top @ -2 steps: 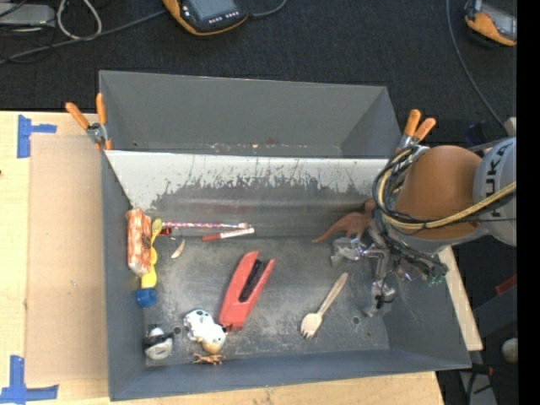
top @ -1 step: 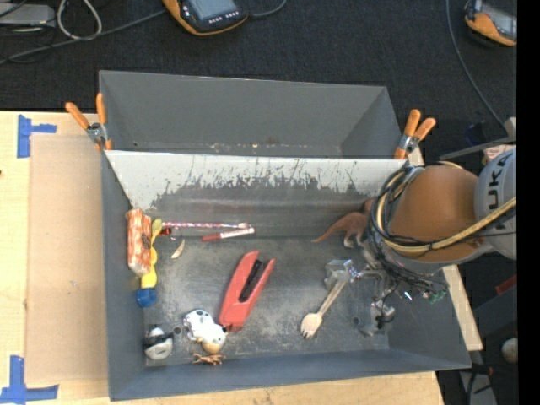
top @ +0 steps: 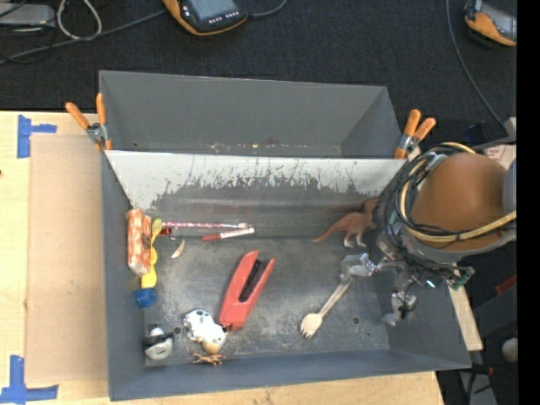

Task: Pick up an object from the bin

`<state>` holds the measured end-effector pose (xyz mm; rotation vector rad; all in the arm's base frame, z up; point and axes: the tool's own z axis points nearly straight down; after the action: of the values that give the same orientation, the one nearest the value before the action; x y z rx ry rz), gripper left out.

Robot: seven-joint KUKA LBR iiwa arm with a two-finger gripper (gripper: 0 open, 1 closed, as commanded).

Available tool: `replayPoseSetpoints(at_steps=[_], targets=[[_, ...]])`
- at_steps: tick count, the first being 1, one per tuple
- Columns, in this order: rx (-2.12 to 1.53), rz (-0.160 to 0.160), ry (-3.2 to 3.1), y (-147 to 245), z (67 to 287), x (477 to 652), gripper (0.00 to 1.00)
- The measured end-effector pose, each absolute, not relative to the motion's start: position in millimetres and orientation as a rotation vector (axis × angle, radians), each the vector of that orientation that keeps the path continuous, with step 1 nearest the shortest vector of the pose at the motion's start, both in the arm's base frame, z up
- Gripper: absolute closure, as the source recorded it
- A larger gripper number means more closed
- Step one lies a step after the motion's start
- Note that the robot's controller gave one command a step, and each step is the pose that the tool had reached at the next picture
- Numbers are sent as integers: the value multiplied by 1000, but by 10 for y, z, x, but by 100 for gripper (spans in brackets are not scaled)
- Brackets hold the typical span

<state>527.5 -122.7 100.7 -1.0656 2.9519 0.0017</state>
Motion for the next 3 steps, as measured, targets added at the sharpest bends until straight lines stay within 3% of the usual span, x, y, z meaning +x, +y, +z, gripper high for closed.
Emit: replayPoseSetpoints(at_steps=[1,2,3], targets=[[-1090,14,2948,-976,700,5528,100],[-1089,14,2948,-976,704,5527,100],[-1089,18,2952,-967,920,5515,100]])
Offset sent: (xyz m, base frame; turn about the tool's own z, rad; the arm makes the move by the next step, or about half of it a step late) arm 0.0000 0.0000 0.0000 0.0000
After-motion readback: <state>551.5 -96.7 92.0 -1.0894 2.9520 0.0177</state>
